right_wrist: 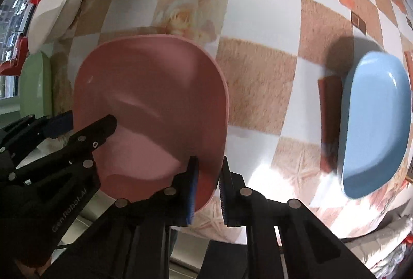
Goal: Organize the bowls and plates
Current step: 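Lift the pink plate with both grippers and carry it over the green plate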
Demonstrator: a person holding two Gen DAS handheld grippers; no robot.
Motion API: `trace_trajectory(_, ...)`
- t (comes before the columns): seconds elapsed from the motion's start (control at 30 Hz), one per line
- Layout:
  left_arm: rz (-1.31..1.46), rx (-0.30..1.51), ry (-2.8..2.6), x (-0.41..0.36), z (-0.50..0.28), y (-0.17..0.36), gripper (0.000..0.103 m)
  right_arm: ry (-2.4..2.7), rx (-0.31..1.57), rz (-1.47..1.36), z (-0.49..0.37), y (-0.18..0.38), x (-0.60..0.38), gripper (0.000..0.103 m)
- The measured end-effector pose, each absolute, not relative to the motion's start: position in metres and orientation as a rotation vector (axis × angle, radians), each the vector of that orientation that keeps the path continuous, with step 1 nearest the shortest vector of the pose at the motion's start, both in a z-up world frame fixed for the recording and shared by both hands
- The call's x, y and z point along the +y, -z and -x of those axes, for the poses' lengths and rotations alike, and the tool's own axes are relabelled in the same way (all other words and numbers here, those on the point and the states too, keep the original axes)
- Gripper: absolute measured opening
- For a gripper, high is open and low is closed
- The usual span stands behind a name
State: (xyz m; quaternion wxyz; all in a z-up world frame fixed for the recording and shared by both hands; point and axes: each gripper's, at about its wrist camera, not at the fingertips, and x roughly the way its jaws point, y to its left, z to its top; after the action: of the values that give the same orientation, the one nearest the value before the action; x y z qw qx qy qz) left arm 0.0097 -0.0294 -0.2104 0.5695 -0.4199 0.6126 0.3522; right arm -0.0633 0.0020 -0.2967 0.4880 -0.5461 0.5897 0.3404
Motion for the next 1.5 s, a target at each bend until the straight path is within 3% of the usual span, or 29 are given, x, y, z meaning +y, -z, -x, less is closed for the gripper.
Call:
trace_trajectory(0.33,0.997,1.437,-0.818,-0.064,0.010,0.199,0.037,-0.821,1.518,1.349,0.090,0.298,-0.018,0.017)
trace_trajectory(0.73,0.981,1.360,-0.944,-0.075,0.061,0.158,0.037,-0.917,1.472,1.374,0.127,0.268,0.001,0.017)
trace_trajectory(1.27,1.030,1.334,-1.111,-0.031,0.183,0.120,0.037,-1.063,1.485,1.449,0.191,0.276,0.035,0.017)
trace_trajectory(1.5,0.991,1.358,-1.138,-0.002,0.214,0.135,0.037,-1.064,1.531,1.447,0.207,0.285,0.045,0.017)
